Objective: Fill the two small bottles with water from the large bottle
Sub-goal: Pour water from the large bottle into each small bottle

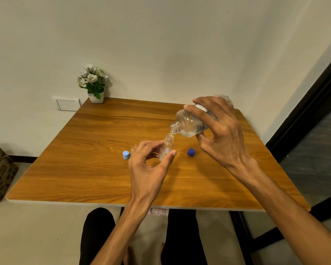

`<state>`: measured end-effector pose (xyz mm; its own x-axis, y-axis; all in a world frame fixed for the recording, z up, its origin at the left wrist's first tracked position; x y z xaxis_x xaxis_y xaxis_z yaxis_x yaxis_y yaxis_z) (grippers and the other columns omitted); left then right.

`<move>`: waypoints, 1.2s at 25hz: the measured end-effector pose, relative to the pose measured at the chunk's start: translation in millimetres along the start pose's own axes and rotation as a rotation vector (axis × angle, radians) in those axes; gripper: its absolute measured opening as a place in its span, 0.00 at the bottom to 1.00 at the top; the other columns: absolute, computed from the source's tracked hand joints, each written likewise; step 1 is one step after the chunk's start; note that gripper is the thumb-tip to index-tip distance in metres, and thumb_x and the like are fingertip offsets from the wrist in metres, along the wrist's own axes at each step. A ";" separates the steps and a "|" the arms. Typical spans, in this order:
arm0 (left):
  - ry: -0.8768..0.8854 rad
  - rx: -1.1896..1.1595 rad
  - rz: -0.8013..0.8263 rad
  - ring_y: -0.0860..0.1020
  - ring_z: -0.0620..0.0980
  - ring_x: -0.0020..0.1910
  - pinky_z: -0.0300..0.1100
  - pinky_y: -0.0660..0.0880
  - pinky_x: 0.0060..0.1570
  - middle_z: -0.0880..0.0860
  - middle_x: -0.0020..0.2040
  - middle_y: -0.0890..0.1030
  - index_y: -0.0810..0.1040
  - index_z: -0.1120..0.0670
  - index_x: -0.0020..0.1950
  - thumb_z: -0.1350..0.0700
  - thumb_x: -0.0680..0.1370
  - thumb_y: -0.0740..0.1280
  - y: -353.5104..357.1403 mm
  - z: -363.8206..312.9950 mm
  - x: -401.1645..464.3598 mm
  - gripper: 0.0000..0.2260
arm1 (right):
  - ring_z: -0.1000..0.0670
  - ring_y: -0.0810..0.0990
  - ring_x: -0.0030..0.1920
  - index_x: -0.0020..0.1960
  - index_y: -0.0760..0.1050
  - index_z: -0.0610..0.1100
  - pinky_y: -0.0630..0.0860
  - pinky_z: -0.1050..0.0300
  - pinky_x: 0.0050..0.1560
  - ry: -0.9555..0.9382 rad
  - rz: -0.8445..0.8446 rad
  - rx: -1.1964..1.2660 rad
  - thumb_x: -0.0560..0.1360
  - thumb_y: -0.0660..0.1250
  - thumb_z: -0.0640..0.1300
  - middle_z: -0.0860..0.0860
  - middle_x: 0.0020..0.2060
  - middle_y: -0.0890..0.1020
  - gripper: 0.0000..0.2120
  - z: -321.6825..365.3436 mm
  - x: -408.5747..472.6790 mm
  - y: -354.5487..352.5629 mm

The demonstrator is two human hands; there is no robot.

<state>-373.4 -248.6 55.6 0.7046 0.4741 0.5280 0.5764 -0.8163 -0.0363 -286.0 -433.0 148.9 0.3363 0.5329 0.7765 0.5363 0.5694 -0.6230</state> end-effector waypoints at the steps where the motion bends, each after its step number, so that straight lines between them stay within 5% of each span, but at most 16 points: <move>1: 0.000 0.000 0.000 0.84 0.49 0.48 0.46 0.84 0.46 0.49 0.50 0.85 0.87 0.56 0.55 0.56 0.71 0.83 -0.1 -0.2 -0.3 0.15 | 0.39 0.73 0.72 0.73 0.75 0.43 0.69 0.40 0.75 0.000 -0.002 0.001 0.67 0.78 0.33 0.40 0.69 0.79 0.35 -0.1 0.0 -0.3; 30: -0.014 -0.015 0.015 0.84 0.48 0.49 0.45 0.84 0.47 0.49 0.51 0.85 0.87 0.55 0.55 0.57 0.71 0.83 -1.1 2.5 -5.0 0.15 | 0.37 0.76 0.71 0.73 0.77 0.42 0.68 0.40 0.76 -0.002 0.005 -0.018 0.69 0.76 0.34 0.39 0.69 0.79 0.32 -0.6 1.3 -3.1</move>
<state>-376.6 -249.2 50.9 0.7190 0.4658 0.5158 0.5595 -0.8282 -0.0318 -286.7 -434.4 151.9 0.3373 0.5367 0.7734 0.5487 0.5555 -0.6248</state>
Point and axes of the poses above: each hand's wrist, its own x-axis towards the middle knuckle, its own y-axis out of the palm, z = x × y, the point moved 3 cm from there along x, towards the middle knuckle
